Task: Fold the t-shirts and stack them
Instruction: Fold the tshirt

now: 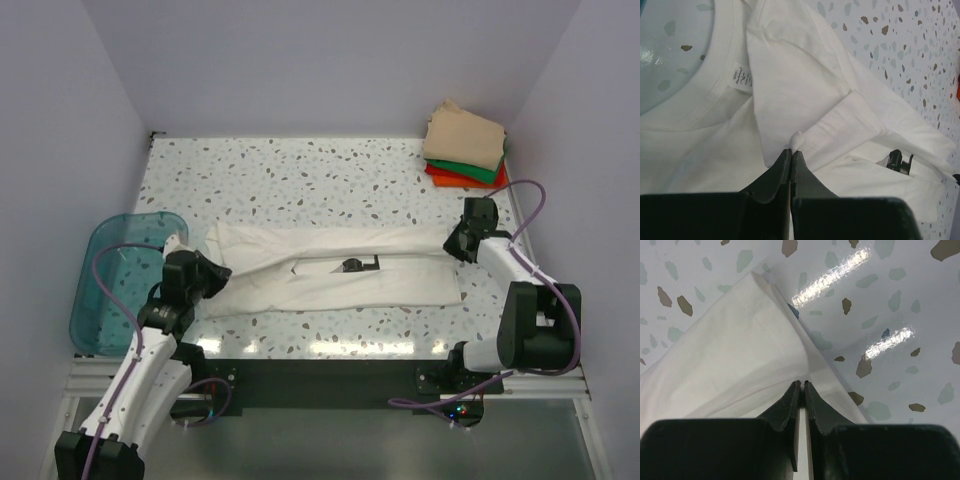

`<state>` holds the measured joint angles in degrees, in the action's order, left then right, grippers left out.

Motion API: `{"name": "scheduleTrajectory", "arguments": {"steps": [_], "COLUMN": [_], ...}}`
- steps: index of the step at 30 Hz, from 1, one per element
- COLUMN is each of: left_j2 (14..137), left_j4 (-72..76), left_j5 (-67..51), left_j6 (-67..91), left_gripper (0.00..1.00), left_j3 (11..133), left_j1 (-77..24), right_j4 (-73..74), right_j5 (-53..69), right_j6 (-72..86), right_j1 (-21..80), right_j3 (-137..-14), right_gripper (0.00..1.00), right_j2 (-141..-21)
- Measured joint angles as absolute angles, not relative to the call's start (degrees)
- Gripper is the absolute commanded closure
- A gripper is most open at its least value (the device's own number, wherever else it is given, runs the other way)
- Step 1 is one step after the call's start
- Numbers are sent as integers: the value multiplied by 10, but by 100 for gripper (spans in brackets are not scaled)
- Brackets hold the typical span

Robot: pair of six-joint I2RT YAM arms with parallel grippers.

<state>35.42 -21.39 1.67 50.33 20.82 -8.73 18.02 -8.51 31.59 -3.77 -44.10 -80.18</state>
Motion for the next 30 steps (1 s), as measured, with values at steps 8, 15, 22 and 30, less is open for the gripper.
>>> {"name": "scheduleTrajectory", "arguments": {"steps": [8, 15, 22, 30], "left_j2": [337, 314, 297, 379], "left_j4": [-219, -223, -238, -212], "left_j5": [0, -18, -20, -18], "left_j6": [540, 562, 563, 536], "left_gripper": [97, 73, 68, 72], "left_j3": [178, 155, 168, 240], "left_j1": [-87, -87, -87, -87], "right_j4": [174, 172, 175, 165], "right_j5": [-77, -69, -48, -40], "right_j6": [322, 330, 329, 335], "right_j1": [-44, -50, -52, 30], "right_j3": [-437, -436, -436, -442], "right_gripper": [84, 58, 55, 55], "right_j2": [-802, -795, -742, -738]}}
